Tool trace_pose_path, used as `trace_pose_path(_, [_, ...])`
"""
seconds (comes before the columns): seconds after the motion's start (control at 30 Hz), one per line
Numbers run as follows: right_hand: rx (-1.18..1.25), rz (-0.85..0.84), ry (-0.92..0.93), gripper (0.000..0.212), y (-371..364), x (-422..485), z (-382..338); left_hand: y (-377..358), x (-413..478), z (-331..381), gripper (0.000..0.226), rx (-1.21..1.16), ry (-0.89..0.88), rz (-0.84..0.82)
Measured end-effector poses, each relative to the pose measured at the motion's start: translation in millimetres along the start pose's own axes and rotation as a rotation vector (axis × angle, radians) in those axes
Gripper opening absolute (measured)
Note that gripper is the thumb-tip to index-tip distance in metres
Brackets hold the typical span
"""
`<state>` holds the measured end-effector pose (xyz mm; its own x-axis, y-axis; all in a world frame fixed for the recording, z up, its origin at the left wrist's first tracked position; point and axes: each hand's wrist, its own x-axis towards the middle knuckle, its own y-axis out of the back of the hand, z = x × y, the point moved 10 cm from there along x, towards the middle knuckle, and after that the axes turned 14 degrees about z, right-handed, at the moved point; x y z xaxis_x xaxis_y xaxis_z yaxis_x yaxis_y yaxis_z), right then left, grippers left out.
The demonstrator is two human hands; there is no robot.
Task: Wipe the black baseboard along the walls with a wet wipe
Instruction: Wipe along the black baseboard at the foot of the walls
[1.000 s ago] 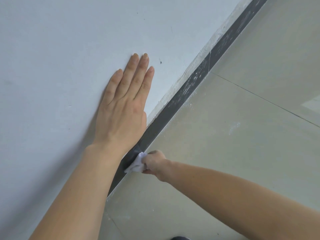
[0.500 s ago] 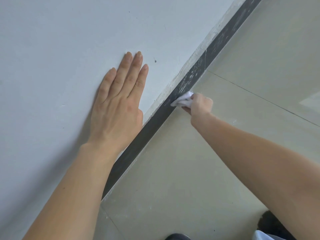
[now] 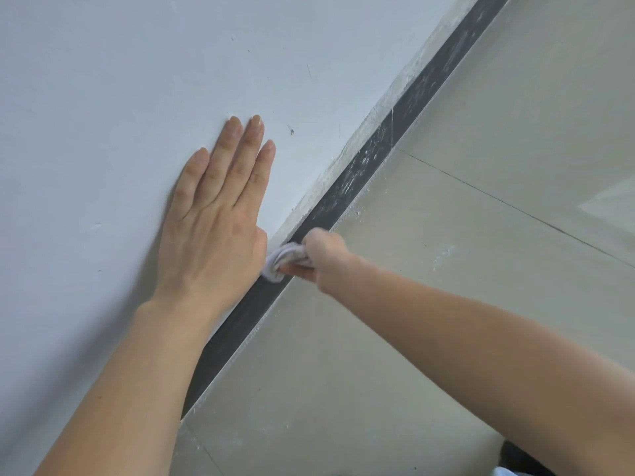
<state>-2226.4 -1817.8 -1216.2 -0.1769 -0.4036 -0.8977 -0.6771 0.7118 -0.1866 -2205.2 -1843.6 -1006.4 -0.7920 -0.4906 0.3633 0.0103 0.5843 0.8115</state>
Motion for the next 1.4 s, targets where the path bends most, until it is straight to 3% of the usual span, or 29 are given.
trace_pose_path(0.13, [0.074,0.253,0.145,0.022,49.8,18.0,-53.5,0.2,0.7,-1.0,0.078,-0.018,0.021,0.013])
trace_pose_path(0.27, [0.359,0.221,0.21,0.027,75.7,34.0,-73.7,-1.6,1.3,-0.6,0.08,-0.029,0.049,0.012])
trace_pose_path(0.33, [0.269,0.318,0.155,0.024,86.6,35.6,-54.8,-3.7,3.2,2.4,0.083,-0.035,0.059,0.012])
trace_pose_path(0.43, [0.004,0.127,0.084,0.019,54.5,24.3,-14.7,-11.0,5.0,4.8,0.092,-0.054,0.122,-0.005])
trace_pose_path(0.53, [0.005,-0.064,0.048,0.012,19.6,10.3,1.0,-16.6,5.4,6.9,0.091,-0.036,0.156,-0.011])
trace_pose_path(0.87, [0.108,0.265,0.24,0.013,74.2,27.4,-115.6,-27.7,8.5,6.7,0.074,-0.175,0.256,-0.002])
trace_pose_path(0.97, [0.313,0.224,0.345,0.028,95.3,22.3,-134.9,-29.6,9.4,8.4,0.074,-0.157,0.261,-0.008])
trace_pose_path(1.03, [0.311,0.213,0.39,0.045,105.8,17.3,-131.6,-30.1,8.1,8.6,0.08,-0.103,0.25,-0.012])
trace_pose_path(1.13, [0.166,0.267,0.322,0.024,105.9,26.7,-91.6,-29.3,6.1,10.4,0.093,-0.01,0.23,-0.013])
trace_pose_path(1.23, [-0.005,0.142,0.107,0.01,76.7,32.6,-19.9,-31.7,5.0,10.4,0.098,0.0,0.239,-0.024])
trace_pose_path(1.33, [-0.072,-0.044,-0.001,0.011,42.1,22.1,18.0,-31.5,4.9,9.7,0.098,0.009,0.236,-0.025])
trace_pose_path(1.4, [-0.08,-0.062,0.03,0.015,33.3,29.8,5.6,-32.1,3.7,8.7,0.1,-0.005,0.239,-0.035])
